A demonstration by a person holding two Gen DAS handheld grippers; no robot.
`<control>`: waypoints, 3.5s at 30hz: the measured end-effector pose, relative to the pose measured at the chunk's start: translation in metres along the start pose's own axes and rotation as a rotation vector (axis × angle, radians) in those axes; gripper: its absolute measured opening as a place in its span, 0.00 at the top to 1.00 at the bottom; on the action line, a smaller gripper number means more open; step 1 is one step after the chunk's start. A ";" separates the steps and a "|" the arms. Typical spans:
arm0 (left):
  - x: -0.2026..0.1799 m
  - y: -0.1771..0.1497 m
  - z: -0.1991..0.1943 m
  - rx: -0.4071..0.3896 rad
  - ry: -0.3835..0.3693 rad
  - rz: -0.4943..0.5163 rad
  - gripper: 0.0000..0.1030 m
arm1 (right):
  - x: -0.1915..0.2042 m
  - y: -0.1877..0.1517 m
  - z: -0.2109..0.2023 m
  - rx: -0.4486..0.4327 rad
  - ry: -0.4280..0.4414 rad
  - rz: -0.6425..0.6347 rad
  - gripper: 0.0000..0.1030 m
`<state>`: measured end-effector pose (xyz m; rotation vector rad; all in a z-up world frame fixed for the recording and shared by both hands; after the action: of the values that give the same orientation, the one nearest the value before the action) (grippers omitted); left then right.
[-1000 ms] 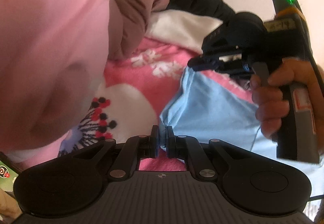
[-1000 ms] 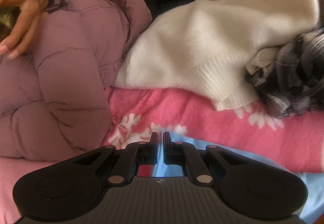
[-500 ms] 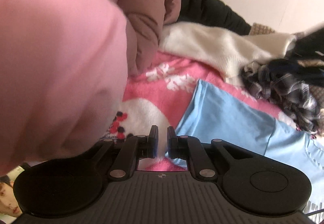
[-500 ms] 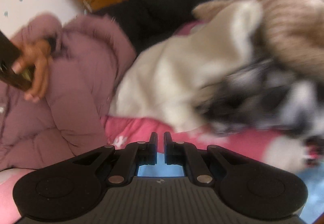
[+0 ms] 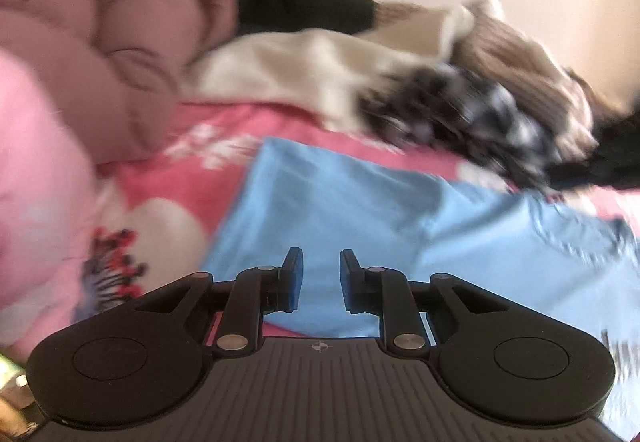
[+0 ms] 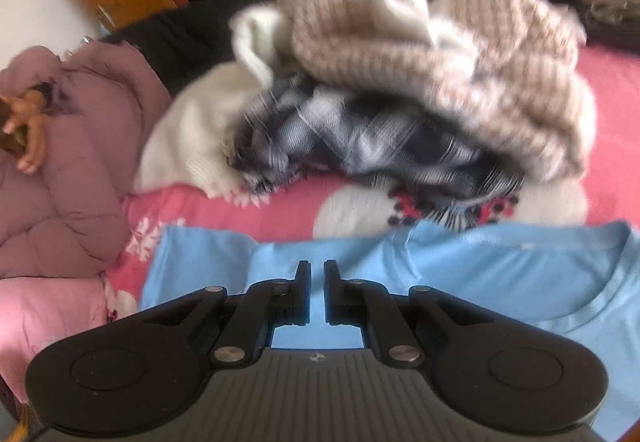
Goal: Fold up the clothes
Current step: 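Open both grippers and lift them off the folded sleeve, then raise both open grippers above the t-shirt and move toward its collar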
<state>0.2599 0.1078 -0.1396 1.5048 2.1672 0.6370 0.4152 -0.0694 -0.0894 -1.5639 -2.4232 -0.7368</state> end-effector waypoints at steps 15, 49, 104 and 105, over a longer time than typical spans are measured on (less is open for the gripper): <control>0.003 -0.014 0.016 0.029 0.090 0.017 0.81 | 0.043 0.049 0.117 0.008 -0.168 -0.066 0.95; 0.023 0.003 -0.038 -0.014 0.116 -0.046 0.77 | -0.105 -0.079 -0.135 -0.249 -0.134 0.176 0.92; -0.165 -0.118 -0.366 -0.262 0.079 0.739 0.68 | -0.066 -0.523 -0.265 -0.379 0.105 0.293 0.92; -0.170 -0.119 -0.374 -0.273 0.040 0.717 0.68 | -0.070 -0.520 -0.269 -0.379 0.088 0.300 0.92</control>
<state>0.0095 -0.1369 0.1056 2.1064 1.4394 1.1383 -0.0511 -0.4284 -0.0474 -1.9232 -2.0032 -1.2218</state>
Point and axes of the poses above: each gripper's, at about its wrist camera, not at the fingertips, and z roughly the way its jaws point, x to its left, y to its top, the point moved 1 cm from there along z, roughly the way its jaws point, and after that the axes turned 12 degrees about x, right-handed, at the moved point
